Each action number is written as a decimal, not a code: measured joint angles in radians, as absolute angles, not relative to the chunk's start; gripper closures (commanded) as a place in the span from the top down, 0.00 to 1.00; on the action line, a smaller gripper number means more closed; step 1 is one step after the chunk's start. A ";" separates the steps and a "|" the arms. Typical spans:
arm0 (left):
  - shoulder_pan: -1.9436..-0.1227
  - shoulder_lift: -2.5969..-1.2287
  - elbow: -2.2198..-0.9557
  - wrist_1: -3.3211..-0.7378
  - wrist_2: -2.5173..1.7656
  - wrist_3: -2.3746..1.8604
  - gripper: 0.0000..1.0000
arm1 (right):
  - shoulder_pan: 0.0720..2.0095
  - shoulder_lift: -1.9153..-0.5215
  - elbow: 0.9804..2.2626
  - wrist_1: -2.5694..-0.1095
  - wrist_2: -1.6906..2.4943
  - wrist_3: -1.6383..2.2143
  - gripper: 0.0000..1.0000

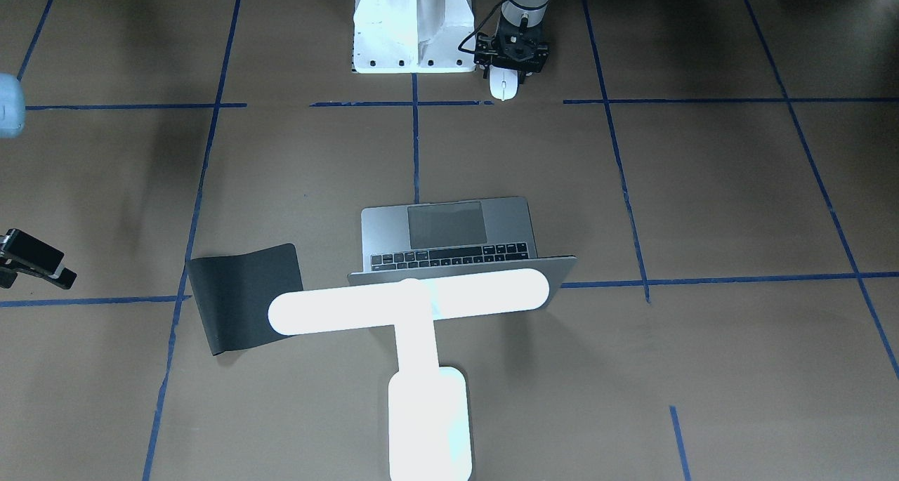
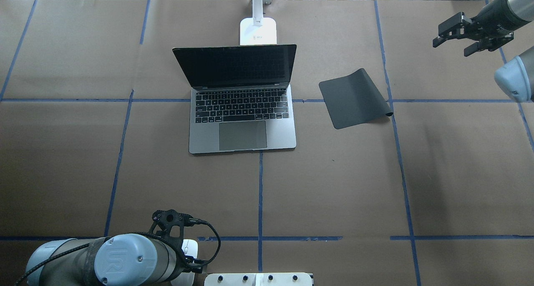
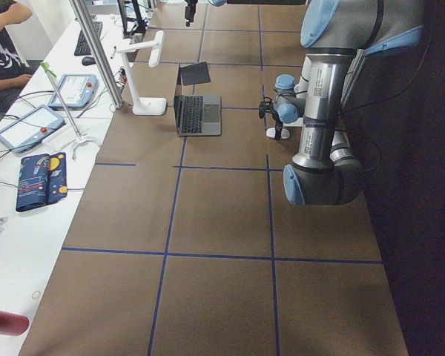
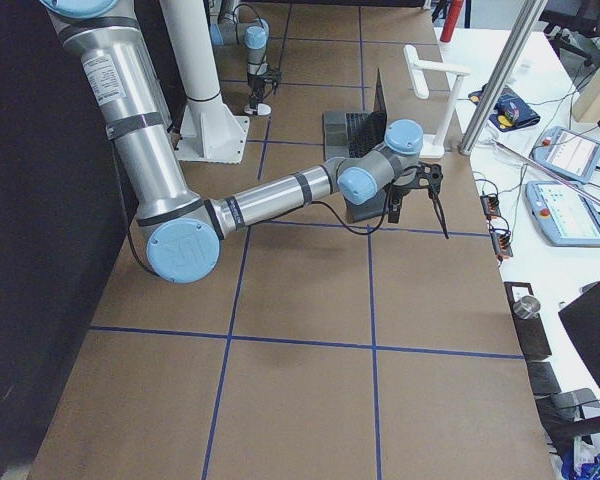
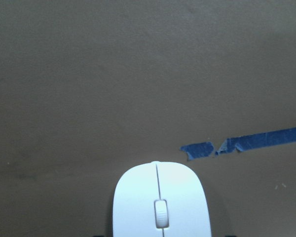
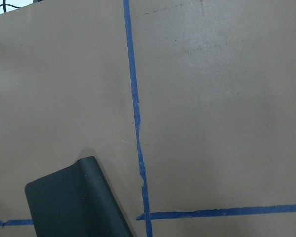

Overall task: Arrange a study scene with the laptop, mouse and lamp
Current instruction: 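Reach the left gripper to the white mouse and grasp it while the right arm withdraws, then carry the white mouse with the left gripper over the mouse pad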

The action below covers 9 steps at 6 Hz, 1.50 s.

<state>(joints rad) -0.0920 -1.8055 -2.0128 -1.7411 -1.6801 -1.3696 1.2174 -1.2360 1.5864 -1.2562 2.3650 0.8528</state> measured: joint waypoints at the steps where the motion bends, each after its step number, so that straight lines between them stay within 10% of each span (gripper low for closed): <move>1: -0.093 -1.805 -2.013 -1.741 -1.680 -1.370 0.33 | 1.218 -1.235 1.587 -1.256 2.366 0.853 1.00; 6: -0.165 -1.891 -2.181 -1.516 -1.675 -1.336 0.09 | 1.218 -1.234 1.621 -1.266 2.370 0.855 1.00; 9: -0.295 -2.146 -1.966 -1.624 -1.681 -1.241 0.08 | 1.222 -1.240 1.658 -1.271 2.372 0.856 1.00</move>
